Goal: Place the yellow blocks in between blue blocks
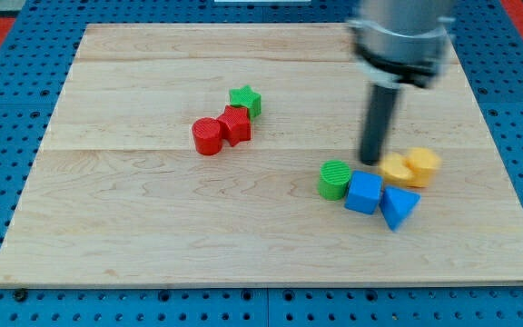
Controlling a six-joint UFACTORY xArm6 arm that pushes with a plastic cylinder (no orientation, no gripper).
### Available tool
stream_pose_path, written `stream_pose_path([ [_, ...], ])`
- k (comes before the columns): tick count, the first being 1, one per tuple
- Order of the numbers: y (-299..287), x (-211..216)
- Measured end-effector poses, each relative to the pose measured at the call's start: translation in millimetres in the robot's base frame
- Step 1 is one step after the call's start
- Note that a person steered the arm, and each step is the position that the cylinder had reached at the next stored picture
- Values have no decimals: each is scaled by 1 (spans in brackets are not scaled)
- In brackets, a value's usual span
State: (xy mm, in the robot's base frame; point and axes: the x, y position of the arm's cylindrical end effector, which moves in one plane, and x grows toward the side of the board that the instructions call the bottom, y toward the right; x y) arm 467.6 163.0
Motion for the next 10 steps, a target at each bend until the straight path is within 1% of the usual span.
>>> stream_pose_path([
  [1,0,-36],
  [2,45,-58],
  [3,106,-26],
  [4,108,27],
  [5,68,37],
  [6,72,16],
  [7,54,21],
  [8,3,38],
  [9,33,3],
  [10,108,5],
])
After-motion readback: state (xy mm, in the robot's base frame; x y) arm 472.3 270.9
